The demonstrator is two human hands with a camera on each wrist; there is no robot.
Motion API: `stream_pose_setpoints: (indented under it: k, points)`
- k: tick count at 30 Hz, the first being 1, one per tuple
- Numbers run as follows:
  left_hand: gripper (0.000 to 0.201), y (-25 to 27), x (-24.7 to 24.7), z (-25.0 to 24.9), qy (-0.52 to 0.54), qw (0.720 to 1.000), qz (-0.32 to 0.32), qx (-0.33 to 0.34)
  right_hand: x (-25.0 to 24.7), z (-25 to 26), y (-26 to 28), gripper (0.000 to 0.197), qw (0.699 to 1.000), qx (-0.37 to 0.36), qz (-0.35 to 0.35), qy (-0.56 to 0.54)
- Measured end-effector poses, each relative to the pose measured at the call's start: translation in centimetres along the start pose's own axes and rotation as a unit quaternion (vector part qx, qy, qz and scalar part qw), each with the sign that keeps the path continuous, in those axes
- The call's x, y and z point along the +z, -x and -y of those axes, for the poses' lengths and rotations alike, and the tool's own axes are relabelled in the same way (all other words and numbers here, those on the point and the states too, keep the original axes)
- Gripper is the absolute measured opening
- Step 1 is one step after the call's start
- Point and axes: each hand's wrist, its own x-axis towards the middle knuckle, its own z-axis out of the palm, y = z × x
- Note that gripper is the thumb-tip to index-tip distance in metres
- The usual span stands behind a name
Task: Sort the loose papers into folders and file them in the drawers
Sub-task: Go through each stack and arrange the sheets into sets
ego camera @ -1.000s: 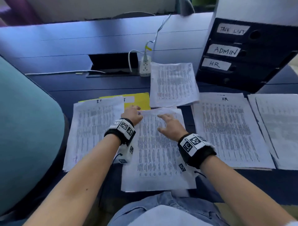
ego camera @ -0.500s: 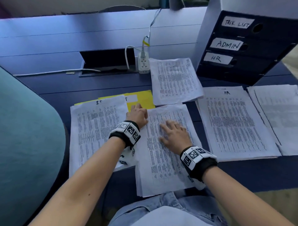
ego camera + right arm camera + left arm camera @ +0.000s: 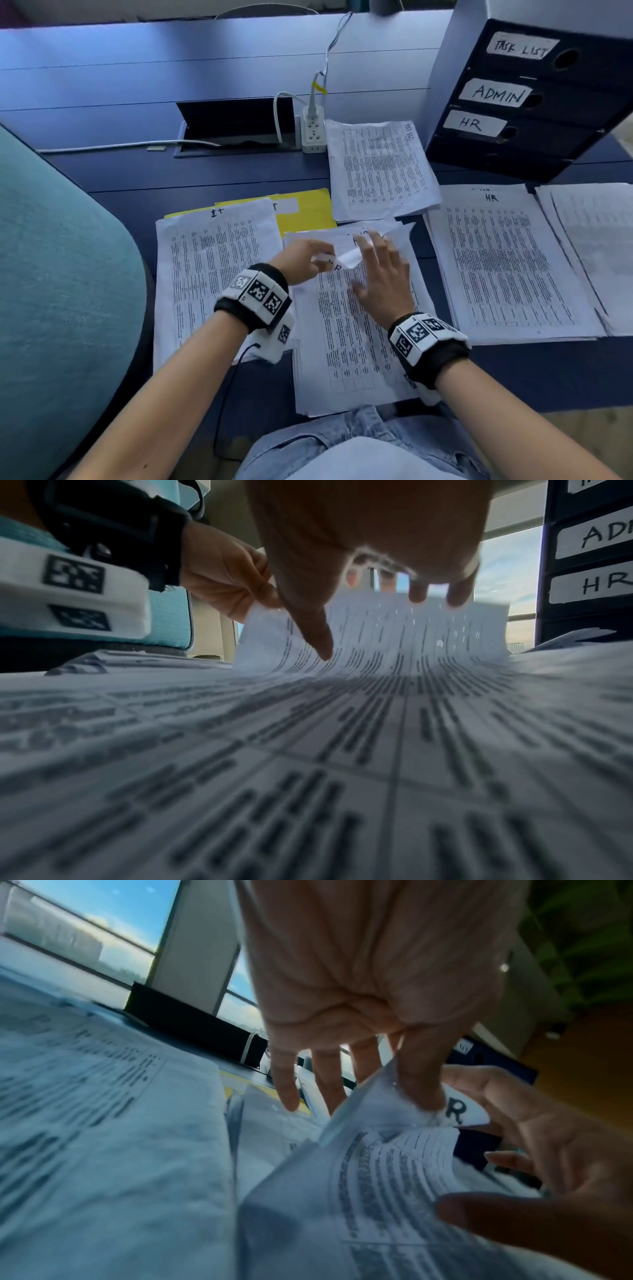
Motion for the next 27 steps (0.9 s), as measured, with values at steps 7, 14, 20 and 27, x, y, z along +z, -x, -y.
stream_pose_setpoints:
  k: [7,14,20,27]
  points:
    - [0.079,0.0,-0.7,0.4,0.187,0.982,0.008,-0.039,-1.1,0.8,0.8,0.032,0.992,-0.012,-0.062,0.109]
    - [0.056,-2.6,1.0,2.0,-0.139,0.979,0.006,-0.147,-1.0,1.2,1.0,0.04,0.987,0.038,0.144,0.054]
    - [0.037,-2.5,0.9,1.9,-0.09,0.98,-0.041,-0.173,-2.6,0.3,-1.3,0.059,0.991,0.1,0.081,0.047]
    - [0.017,-1.1,-0.1,1.7,0.135,0.971,-0.154,-0.122,-4.2,-1.6,-3.8,0.06,0.986,0.15,0.015,0.069]
